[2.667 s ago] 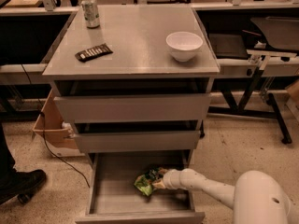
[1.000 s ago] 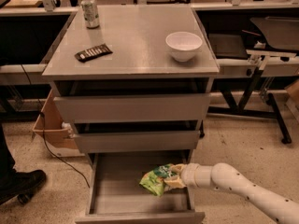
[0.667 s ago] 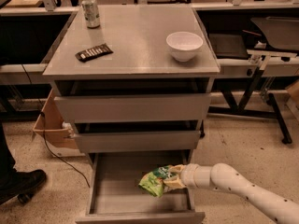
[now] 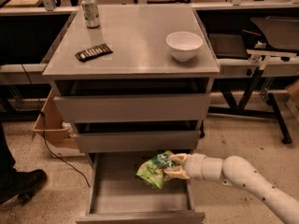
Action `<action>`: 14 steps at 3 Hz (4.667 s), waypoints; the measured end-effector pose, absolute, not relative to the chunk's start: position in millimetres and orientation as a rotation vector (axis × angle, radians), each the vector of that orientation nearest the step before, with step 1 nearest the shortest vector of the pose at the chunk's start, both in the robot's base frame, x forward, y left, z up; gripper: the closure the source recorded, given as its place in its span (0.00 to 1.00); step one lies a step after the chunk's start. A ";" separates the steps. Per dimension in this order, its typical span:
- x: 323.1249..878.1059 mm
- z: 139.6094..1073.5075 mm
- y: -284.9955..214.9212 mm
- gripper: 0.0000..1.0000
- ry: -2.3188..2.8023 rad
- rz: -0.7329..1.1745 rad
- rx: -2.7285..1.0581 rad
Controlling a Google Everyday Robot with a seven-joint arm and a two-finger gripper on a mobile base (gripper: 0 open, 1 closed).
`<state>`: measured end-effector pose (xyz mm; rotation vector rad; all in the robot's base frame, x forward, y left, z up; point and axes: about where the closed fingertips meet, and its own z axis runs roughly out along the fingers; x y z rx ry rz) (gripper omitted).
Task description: Pick green rice chip bag from bottom drawer and place on counter
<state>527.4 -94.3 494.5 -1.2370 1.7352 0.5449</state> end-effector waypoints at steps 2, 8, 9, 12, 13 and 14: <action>550.3 647.9 -110.9 1.00 1.476 0.467 -1.210; 585.1 888.7 -108.5 1.00 1.111 0.165 -1.301; 607.0 917.2 -97.9 1.00 1.068 0.150 -1.305; 724.5 925.8 -47.7 1.00 1.104 0.196 -1.213; 742.0 930.7 -20.6 1.00 1.091 0.200 -1.247; 754.2 923.7 -0.2 1.00 1.098 0.182 -1.309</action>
Offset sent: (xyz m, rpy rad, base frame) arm 0.0382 -0.0300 0.2173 0.1346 -0.3359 0.0276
